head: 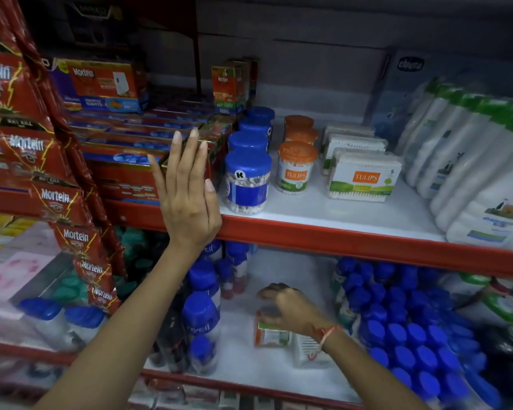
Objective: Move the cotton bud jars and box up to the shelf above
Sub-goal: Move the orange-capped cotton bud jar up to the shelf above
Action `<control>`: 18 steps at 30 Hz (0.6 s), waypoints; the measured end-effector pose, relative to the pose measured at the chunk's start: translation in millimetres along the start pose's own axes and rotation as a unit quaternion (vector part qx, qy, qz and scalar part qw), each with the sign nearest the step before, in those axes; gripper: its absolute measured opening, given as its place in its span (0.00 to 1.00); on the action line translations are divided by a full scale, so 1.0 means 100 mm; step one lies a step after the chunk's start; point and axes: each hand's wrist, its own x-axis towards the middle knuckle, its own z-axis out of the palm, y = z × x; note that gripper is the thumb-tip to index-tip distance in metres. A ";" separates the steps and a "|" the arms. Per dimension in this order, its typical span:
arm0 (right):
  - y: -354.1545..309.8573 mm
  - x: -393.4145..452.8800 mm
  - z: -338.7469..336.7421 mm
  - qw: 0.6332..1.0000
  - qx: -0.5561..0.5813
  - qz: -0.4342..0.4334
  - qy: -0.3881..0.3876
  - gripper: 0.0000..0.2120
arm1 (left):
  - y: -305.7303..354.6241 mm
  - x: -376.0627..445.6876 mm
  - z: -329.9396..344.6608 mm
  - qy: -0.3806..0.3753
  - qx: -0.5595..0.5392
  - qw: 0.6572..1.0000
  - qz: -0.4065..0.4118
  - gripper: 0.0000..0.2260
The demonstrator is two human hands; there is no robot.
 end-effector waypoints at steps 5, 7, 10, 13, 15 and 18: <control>0.16 0.01 0.24 0.988 0.036 0.092 -0.116 0.40 | -0.01 0.00 0.00 0.001 -0.002 1.000 -0.001 0.20; 0.18 -0.01 0.32 0.986 0.048 0.101 -0.122 0.36 | -0.01 0.00 0.00 0.001 -0.003 1.000 0.000 0.20; 0.17 -0.07 0.32 0.984 0.102 0.105 -0.106 0.34 | 0.00 0.00 -0.01 -0.002 0.000 1.000 0.000 0.20; 0.14 -0.14 0.22 0.968 0.206 0.133 -0.054 0.31 | 0.00 0.00 -0.01 -0.004 0.002 1.000 -0.004 0.20; 0.06 -0.19 0.08 0.944 0.295 0.148 -0.019 0.29 | 0.01 0.00 -0.01 -0.007 0.002 1.000 -0.005 0.20; -0.15 -0.29 -0.21 0.879 0.453 0.149 0.001 0.22 | 0.01 0.00 -0.01 -0.008 0.002 1.000 -0.004 0.20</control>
